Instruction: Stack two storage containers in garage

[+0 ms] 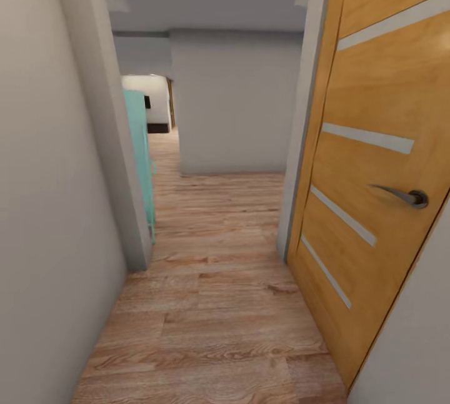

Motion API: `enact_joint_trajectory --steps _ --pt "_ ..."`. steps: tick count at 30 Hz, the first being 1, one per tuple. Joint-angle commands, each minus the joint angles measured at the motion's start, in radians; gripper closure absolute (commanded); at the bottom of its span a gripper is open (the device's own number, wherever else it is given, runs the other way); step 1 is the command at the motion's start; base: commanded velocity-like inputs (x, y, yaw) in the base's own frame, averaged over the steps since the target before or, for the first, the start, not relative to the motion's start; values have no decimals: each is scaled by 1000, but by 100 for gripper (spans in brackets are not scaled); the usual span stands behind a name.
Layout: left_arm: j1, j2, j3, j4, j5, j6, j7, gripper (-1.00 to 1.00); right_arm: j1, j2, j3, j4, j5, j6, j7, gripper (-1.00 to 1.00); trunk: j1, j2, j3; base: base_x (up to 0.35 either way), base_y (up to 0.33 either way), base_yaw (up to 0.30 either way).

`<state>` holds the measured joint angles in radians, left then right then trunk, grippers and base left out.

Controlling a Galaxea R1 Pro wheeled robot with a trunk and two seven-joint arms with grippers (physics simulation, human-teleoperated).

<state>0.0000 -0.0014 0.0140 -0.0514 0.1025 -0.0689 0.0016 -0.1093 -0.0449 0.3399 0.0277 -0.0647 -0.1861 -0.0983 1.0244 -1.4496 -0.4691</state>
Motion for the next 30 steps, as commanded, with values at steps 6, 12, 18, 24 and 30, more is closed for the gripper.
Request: enact_joint_trajectory --steps 6,12,18,24,30 --pt "0 0 1 0 9 -2 1 -100 -1 3 9 3 -9 -3 -1 -100 1 0 -1 317 -103 0" --pt "0 0 1 1 9 -3 1 -100 -1 2 9 3 -8 -4 -2 -100 1 0 -1 317 -103 55" --pt "0 0 0 1 9 -3 2 -100 -1 2 7 3 -7 -5 -1 -100 1 0 -1 317 -103 180" --pt "0 0 1 1 9 -3 2 -100 -1 2 7 3 -10 -7 -1 -100 1 0 -1 317 -103 26" --pt "0 0 0 1 9 -2 1 -100 -1 2 7 3 -7 -8 -1 -100 1 0 -1 316 -102 2"
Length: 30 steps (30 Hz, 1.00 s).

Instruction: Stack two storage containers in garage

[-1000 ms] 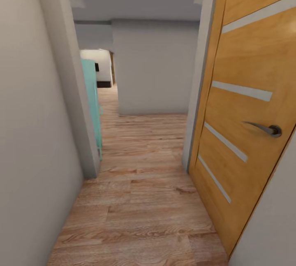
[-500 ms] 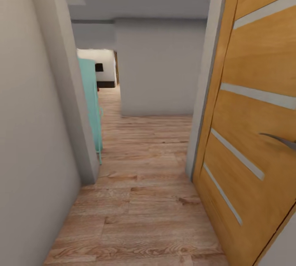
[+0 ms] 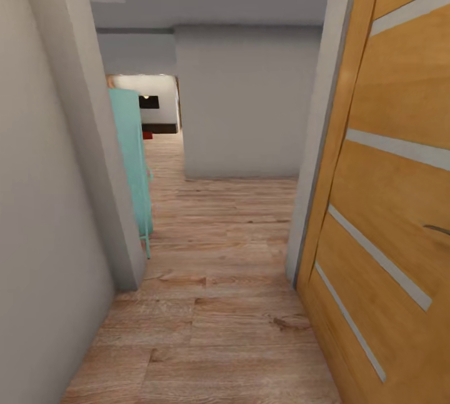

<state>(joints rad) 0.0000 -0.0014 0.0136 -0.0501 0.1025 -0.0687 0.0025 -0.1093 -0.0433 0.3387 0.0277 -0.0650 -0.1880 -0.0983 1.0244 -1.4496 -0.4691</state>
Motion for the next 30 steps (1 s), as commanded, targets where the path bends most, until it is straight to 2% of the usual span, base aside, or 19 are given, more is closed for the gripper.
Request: enact_joint_trajectory --steps 1,11,13,19,30 --pt "0 0 0 -1 9 -2 0 -100 -1 0 9 3 -6 -5 -1 -100 1 0 -1 317 -77 0" --pt "0 7 -2 -1 11 6 1 -100 -1 0 11 3 -5 -5 -1 -100 1 0 -1 321 -15 0" --pt "0 7 -3 -1 16 6 1 -100 -1 0 11 3 -5 -6 -1 -100 1 0 -1 324 0 0" --pt "0 8 -3 -1 63 7 1 -100 -1 0 11 3 -6 -6 -1 -100 1 0 -1 324 0 0" --pt "0 8 -3 0 72 6 1 -100 -1 1 10 3 -10 -4 -9 -100 1 0 -1 324 0 0"
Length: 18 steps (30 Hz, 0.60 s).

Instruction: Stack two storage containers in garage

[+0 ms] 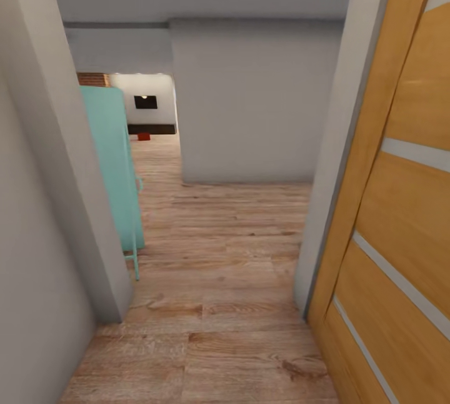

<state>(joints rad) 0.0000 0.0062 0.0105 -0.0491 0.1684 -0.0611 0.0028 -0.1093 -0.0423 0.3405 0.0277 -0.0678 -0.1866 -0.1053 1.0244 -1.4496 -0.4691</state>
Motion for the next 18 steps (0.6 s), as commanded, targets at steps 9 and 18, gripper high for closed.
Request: enact_joint_trajectory --steps 9,18 --pt "0 0 0 -1 5 -2 0 -100 -1 1 9 3 -6 -5 -5 -100 1 0 -1 324 0 80" --pt "0 0 1 -1 5 -2 0 -100 -1 0 9 3 -4 -5 -4 -100 1 0 -1 324 0 9"
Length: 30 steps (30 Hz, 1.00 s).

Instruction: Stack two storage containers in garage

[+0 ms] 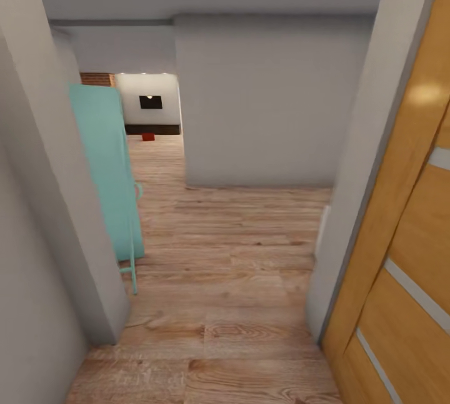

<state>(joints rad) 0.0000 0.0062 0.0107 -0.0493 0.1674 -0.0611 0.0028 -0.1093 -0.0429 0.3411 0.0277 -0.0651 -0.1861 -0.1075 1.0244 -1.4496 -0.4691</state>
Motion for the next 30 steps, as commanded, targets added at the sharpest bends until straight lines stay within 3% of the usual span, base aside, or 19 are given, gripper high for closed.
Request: enact_joint_trajectory --steps 1,30 --pt "0 0 1 -1 6 -2 0 -100 -1 0 8 3 -7 -6 -2 -100 1 0 -1 324 0 1" --pt "0 -2 2 -1 6 -2 0 -100 -1 0 9 3 -10 -4 -3 -100 1 0 -1 324 0 0"
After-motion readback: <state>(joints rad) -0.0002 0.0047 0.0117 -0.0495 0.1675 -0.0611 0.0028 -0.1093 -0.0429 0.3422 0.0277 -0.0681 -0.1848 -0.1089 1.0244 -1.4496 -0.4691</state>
